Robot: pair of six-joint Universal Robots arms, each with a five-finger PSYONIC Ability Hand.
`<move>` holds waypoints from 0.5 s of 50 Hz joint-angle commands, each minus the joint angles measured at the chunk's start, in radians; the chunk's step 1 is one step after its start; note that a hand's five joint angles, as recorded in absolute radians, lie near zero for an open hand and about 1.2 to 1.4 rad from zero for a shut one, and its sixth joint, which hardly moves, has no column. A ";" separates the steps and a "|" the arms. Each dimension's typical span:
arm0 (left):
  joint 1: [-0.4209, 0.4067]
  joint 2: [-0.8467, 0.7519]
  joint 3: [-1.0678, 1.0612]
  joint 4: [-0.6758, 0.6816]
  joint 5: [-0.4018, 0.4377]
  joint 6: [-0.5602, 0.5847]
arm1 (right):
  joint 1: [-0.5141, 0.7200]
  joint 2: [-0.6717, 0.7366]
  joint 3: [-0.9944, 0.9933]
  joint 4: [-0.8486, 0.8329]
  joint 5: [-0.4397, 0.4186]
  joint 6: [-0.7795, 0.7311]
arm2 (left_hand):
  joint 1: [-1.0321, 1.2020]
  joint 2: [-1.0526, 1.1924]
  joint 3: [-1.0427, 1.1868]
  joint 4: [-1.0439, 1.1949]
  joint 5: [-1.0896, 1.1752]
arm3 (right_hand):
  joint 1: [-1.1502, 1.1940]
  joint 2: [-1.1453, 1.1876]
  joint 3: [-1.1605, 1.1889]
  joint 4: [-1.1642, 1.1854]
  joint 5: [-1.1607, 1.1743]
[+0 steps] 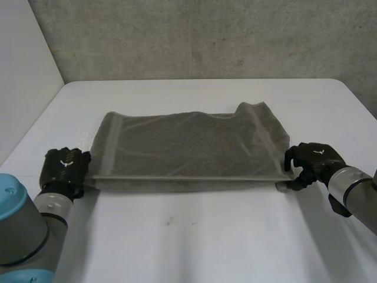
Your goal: Fold the towel.
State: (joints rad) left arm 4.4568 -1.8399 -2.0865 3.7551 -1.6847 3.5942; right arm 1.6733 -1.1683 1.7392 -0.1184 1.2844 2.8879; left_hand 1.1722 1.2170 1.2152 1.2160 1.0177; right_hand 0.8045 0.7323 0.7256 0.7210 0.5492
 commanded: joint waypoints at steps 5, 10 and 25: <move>0.076 0.076 0.014 -0.006 0.002 -0.009 | -0.001 -0.004 0.014 -0.026 -0.008 0.205 | 0.224 0.179 0.181 0.180 0.204 | -0.003 0.069 0.076 0.080 0.078; 0.075 0.076 0.013 -0.006 0.000 -0.018 | 0.003 0.001 0.014 -0.049 -0.008 0.231 | 0.224 0.179 0.181 0.180 0.204 | -0.003 0.069 0.076 0.080 0.078; 0.078 0.074 0.014 -0.006 0.000 -0.023 | 0.054 0.064 -0.007 -0.046 0.009 0.225 | 0.224 0.179 0.181 0.180 0.204 | -0.311 -0.239 -0.232 -0.228 -0.230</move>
State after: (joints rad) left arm 4.5331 -1.7649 -2.0706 3.7491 -1.6837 3.5696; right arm 1.7148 -1.1017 1.7300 -0.1780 1.2921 3.1180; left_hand 1.1722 1.2178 1.2159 1.2168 1.0225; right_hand 0.6254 0.5815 0.5662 0.5714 0.4065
